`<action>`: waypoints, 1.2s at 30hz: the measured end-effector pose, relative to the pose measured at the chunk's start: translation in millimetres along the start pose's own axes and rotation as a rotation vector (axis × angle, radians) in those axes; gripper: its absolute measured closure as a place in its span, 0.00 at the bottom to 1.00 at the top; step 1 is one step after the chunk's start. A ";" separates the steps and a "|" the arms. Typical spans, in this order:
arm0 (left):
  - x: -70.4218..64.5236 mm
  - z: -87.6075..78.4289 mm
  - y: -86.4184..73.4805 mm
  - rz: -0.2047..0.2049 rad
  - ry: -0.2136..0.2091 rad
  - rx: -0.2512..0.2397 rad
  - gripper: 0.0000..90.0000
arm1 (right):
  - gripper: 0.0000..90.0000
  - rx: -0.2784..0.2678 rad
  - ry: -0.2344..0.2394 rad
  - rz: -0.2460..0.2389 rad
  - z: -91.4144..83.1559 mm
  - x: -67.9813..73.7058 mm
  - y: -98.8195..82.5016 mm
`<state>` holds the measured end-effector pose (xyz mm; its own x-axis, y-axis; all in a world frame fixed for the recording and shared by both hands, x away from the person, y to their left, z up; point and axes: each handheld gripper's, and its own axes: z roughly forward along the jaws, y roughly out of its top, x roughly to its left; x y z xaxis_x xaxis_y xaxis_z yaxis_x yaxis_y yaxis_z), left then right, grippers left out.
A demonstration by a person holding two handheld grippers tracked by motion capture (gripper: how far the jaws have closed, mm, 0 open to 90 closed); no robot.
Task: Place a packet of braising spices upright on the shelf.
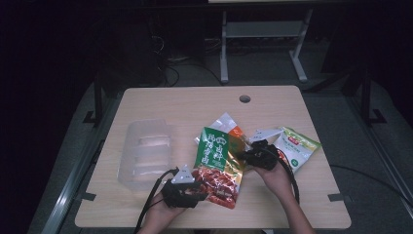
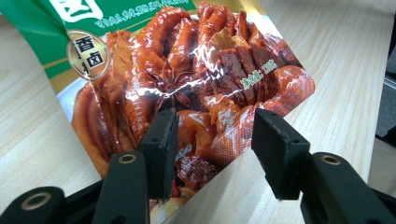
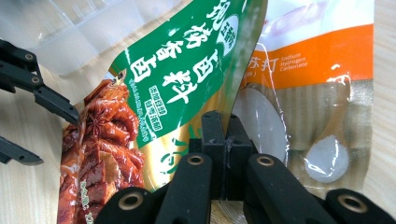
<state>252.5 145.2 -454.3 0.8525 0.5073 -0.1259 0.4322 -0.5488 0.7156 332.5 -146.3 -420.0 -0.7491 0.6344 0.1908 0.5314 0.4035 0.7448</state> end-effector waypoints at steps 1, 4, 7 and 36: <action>-0.6 -0.2 0.2 -0.004 0.002 -0.008 0.55 | 0.99 0.000 -0.005 -0.001 -0.8 1.5 0.6; -0.6 -1.7 1.0 0.005 0.011 -0.013 0.52 | 1.00 -0.006 -0.017 -0.020 -4.2 3.7 2.1; -1.5 -3.3 1.9 -0.010 0.025 -0.033 0.49 | 1.00 -0.032 -0.024 -0.055 -10.0 5.3 4.2; 26.4 1.4 48.2 -0.189 -0.047 -0.145 0.66 | 1.00 -0.169 0.116 -0.249 -63.5 27.7 14.8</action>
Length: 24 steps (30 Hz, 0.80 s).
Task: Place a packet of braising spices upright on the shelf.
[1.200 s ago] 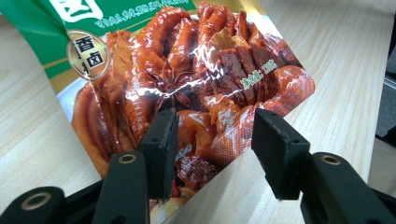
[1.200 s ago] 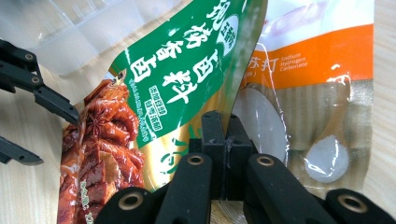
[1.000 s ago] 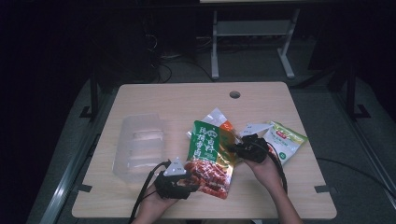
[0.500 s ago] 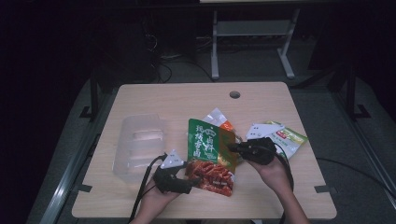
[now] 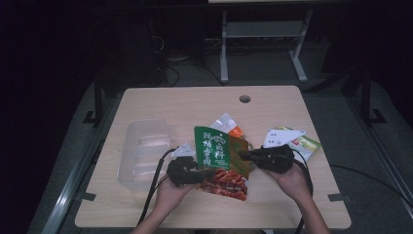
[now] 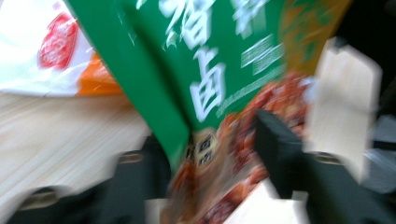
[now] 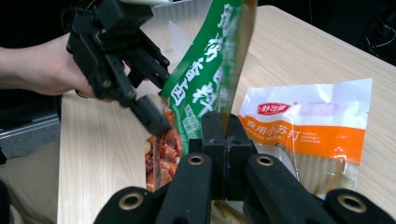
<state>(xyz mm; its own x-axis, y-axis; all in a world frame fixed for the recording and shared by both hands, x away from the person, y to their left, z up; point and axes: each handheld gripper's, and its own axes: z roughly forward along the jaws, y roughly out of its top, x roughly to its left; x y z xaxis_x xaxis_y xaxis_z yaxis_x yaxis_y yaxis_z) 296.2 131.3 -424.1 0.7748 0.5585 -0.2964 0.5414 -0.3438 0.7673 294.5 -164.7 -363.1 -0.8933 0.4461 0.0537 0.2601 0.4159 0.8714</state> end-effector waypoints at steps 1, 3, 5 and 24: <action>-0.3 -0.7 1.1 0.005 0.002 0.003 0.74 | 1.00 -0.002 -0.002 -0.005 0.2 0.0 0.0; -1.3 -2.2 1.6 0.031 -0.005 0.009 0.85 | 1.00 -0.003 0.001 0.001 0.3 -0.3 0.0; -3.6 -3.9 0.2 0.052 0.002 0.006 0.90 | 0.99 -0.006 -0.007 0.009 0.4 -2.1 -0.4; -16.3 -10.2 -8.0 0.129 0.054 -0.031 0.94 | 0.87 -0.017 0.060 0.178 24.1 -11.6 -20.5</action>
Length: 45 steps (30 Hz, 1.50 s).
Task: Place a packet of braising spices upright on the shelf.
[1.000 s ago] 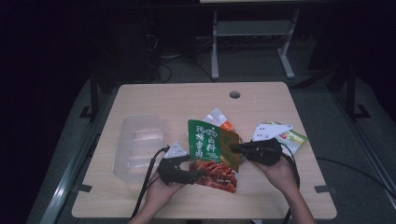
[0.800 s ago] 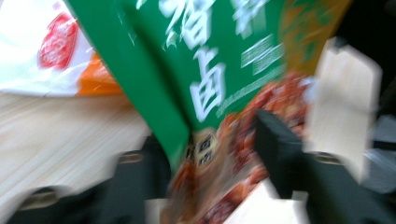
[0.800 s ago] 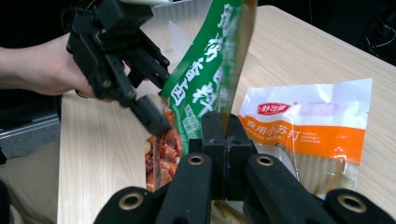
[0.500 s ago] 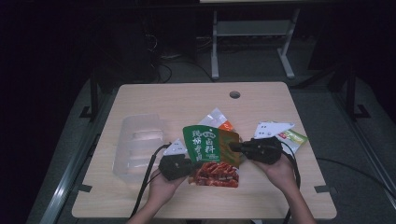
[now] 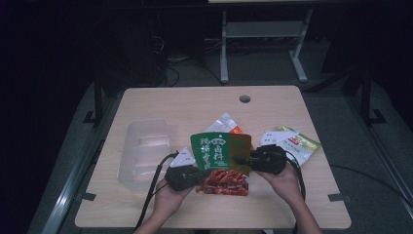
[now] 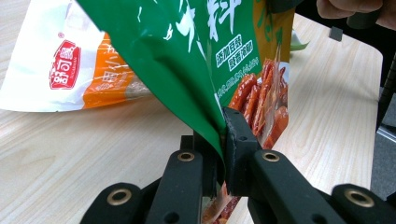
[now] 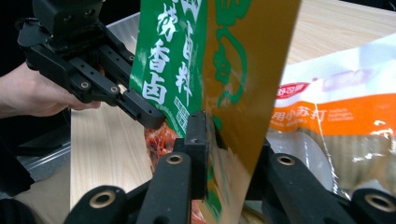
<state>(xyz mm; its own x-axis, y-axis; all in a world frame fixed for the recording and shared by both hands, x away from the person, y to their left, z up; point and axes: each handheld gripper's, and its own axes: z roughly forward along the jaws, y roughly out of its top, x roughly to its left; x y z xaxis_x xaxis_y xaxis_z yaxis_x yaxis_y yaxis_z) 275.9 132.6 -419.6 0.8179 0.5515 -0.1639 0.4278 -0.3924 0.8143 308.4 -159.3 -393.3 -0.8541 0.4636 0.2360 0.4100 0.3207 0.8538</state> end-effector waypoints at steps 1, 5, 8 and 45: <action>0.2 -0.3 -0.3 -0.002 -0.001 -0.001 0.94 | 0.89 -0.002 -0.001 -0.008 1.4 0.6 0.8; 0.6 -2.2 -1.4 -0.005 0.001 -0.002 0.94 | 0.94 -0.010 0.010 -0.002 3.5 1.9 1.4; 0.6 -3.2 -2.3 -0.005 0.002 -0.003 0.94 | 0.98 -0.015 0.013 0.001 4.5 4.0 1.1; -25.2 -42.1 -33.7 0.040 0.016 0.030 0.43 | 1.00 -0.132 0.083 -0.093 -11.1 13.4 46.1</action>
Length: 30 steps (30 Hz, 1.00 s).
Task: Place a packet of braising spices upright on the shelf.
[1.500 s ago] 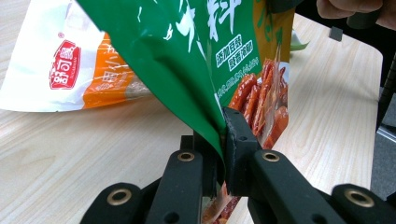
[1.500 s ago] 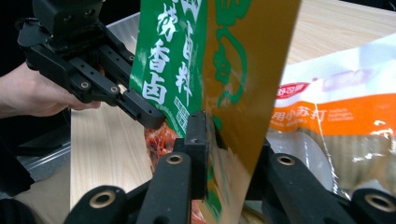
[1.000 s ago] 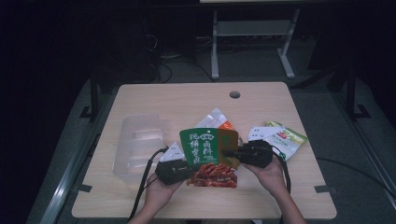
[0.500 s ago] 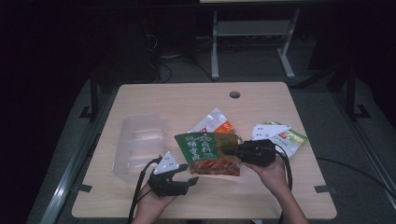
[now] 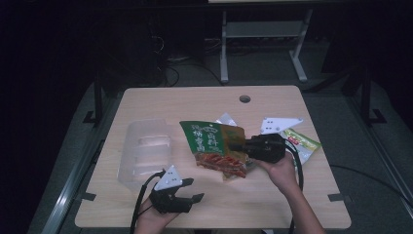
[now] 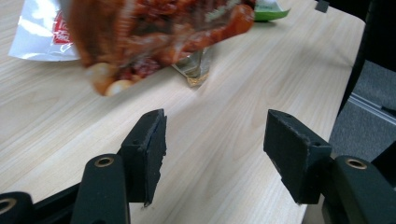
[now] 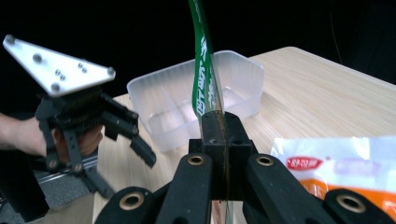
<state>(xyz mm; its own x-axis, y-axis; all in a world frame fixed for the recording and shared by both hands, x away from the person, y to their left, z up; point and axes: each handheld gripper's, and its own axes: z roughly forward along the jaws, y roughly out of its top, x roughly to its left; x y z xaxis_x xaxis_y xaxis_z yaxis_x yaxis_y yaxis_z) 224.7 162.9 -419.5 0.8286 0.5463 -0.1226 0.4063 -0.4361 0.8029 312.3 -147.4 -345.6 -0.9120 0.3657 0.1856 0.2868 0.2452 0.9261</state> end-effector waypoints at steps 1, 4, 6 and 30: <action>-0.5 0.4 -1.1 -0.003 -0.011 -0.005 0.42 | 1.00 0.001 0.005 0.001 2.4 -0.8 2.5; -1.8 0.4 -3.1 0.008 -0.023 -0.011 0.40 | 1.00 0.001 0.022 -0.001 12.5 -4.9 11.4; -2.1 -1.4 -4.1 0.011 -0.032 -0.021 0.40 | 1.00 0.003 0.037 -0.006 22.1 -9.2 19.9; -5.7 4.0 -7.4 0.070 -0.142 -0.006 0.33 | 1.00 0.027 0.152 -0.071 117.8 -26.7 95.4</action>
<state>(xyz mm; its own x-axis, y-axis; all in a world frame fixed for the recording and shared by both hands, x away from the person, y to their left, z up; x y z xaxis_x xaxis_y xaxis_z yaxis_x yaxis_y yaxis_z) 218.5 160.2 -427.0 0.9010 0.4081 -0.1467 0.3436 -0.4652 0.8158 398.5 -28.0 -300.9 -0.9634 0.2072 0.1699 0.2263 0.2903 0.9298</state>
